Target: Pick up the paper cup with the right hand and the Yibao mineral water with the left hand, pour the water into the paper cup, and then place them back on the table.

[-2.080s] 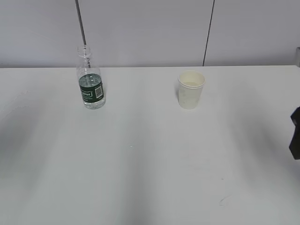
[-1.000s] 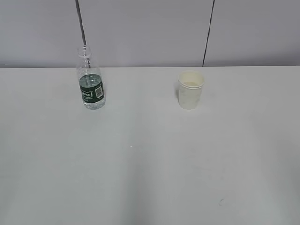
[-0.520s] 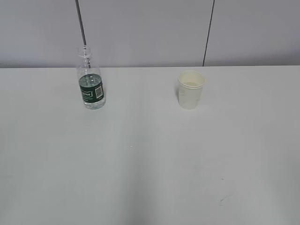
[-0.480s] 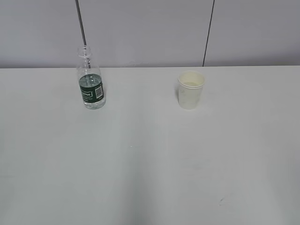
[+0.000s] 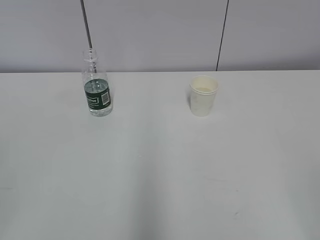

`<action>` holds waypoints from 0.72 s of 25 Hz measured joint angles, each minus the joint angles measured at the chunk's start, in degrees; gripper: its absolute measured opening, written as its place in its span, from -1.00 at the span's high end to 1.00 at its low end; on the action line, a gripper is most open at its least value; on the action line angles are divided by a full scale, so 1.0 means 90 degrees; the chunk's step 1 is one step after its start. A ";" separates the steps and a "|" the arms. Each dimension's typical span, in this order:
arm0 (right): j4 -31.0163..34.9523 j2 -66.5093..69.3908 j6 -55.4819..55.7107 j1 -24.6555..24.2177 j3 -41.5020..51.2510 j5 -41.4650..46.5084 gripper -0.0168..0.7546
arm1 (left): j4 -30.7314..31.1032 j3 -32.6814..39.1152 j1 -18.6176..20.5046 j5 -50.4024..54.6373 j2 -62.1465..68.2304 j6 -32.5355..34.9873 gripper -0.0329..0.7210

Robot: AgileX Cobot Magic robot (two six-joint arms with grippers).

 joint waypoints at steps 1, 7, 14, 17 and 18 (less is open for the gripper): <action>0.0000 0.0000 0.0000 0.0000 0.0000 0.0000 -0.58 | -0.0001 0.0000 0.0000 -0.0001 -0.0005 0.0005 0.03; 0.0000 0.0000 0.0000 0.0000 0.0000 0.0000 -0.58 | -0.0007 0.0000 0.0000 -0.0016 -0.0005 0.0005 0.07; -0.0201 0.0000 0.0000 0.0000 0.0000 -0.0010 -0.58 | -0.0007 0.0000 0.0013 -0.0021 -0.0005 0.0005 0.17; -0.0231 0.0000 0.0000 0.0000 0.0000 -0.0010 -0.58 | -0.0007 0.0000 0.0227 -0.0021 -0.0005 0.0005 0.21; -0.0236 0.0000 0.0000 0.0000 0.0000 -0.0010 -0.58 | -0.0007 0.0000 0.0333 -0.0021 -0.0005 0.0005 0.23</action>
